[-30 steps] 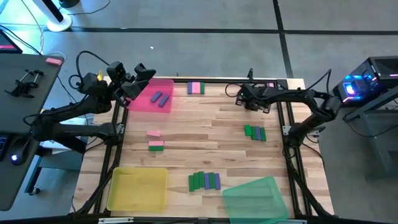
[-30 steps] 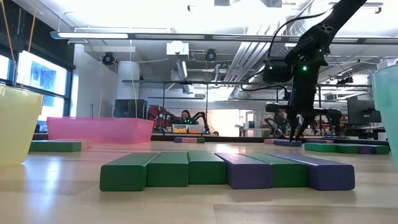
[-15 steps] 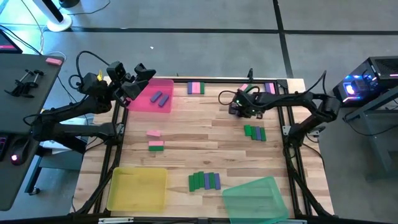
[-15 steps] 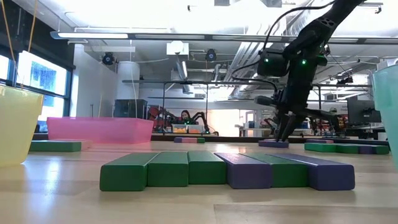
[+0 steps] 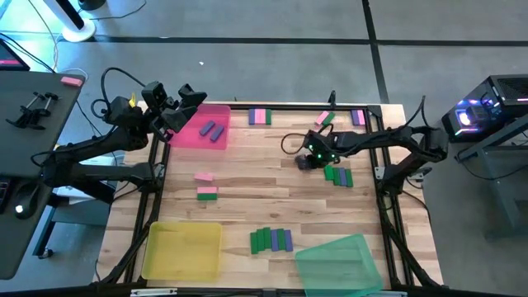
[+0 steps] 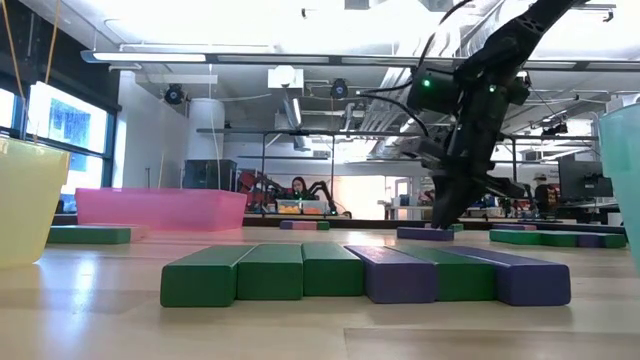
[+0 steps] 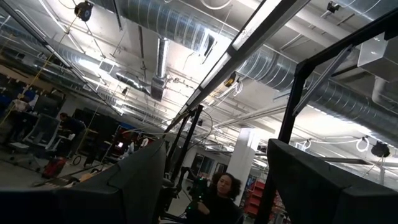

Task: Sort blocks
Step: Put the violet block into the pink bin

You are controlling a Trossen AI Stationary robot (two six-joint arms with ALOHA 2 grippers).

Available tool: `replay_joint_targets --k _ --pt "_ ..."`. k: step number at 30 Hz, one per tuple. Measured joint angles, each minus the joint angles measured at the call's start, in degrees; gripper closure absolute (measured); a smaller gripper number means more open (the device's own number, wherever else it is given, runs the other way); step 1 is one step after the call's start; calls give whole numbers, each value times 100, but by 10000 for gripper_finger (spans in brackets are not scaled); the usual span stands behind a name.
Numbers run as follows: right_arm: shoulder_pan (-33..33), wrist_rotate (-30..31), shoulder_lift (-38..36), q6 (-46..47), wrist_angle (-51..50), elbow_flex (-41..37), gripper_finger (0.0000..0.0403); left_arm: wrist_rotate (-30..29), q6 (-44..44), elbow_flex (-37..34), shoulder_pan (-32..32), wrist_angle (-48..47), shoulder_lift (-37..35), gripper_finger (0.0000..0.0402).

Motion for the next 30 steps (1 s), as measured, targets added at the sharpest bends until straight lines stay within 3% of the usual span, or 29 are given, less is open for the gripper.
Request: replay_joint_targets --k 9,20,30 --pt "499 -325 -2 -1462 657 2 403 0 0 0 0 -2 0 133" --pt "765 -528 -10 -2966 419 80 403 -62 46 0 2 -5 2 133" --pt "441 105 -19 -3268 -1056 1635 393 -313 160 0 3 -70 2 133"
